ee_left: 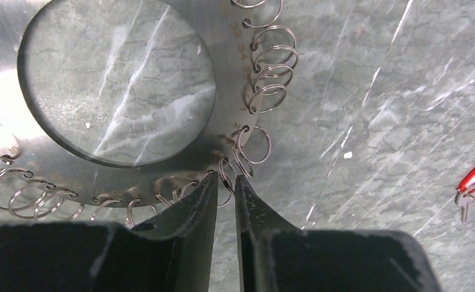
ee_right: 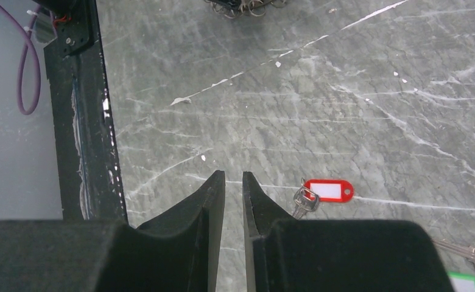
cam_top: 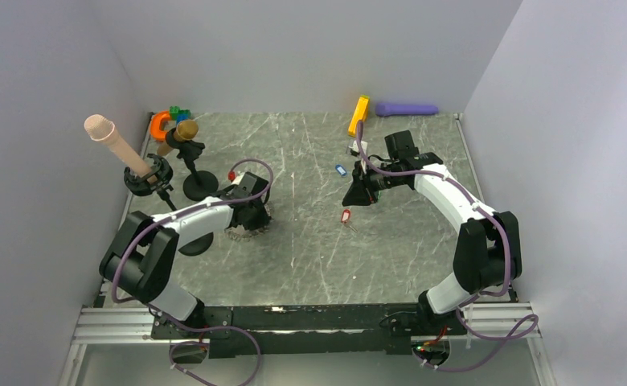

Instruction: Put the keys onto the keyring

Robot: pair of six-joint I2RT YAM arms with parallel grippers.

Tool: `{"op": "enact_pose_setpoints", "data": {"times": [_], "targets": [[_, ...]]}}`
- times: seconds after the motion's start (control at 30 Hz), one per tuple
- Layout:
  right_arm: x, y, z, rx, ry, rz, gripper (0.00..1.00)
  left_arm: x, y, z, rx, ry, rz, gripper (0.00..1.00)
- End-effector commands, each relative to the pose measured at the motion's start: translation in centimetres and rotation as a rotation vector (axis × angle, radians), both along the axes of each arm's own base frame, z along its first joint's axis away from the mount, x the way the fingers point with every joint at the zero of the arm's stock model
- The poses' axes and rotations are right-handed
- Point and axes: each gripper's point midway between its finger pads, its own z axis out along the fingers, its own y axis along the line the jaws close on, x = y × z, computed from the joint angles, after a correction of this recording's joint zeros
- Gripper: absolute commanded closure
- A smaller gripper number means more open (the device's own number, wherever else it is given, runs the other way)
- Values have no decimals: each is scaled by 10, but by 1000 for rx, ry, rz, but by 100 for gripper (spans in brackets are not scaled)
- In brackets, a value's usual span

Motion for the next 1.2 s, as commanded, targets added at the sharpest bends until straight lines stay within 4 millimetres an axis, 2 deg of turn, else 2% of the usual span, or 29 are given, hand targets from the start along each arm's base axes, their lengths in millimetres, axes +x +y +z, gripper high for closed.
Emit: {"op": "enact_pose_setpoints", "data": {"times": [0.0,0.37,0.43,0.57,0.7,0.8,0.93,1.0,1.17], "targets": [[-1,2,11,37,-32,25,78,9,-4,4,-1,-18,14,78],[-1,0,14,43,-34,26,78,12,-5,-2,10,-6,17,79],[-1,0,14,44,-34,27,78,13,-5,-2,11,-9,17,82],[-1,0,15,46,-37,27,78,14,-4,-2,19,-8,19,100],[-2,0,16,48,-38,31,78,14,-3,2,20,-20,17,100],[-4,-1,16,48,-37,40,78,14,-6,21,-6,-72,-15,100],[-9,0,17,57,-42,77,78,9,-12,58,-17,-175,-131,100],[-15,1,19,72,-51,119,77,1,-14,75,6,-218,-229,100],[-38,9,30,92,-146,291,66,-25,-25,111,33,-323,-536,100]]}}
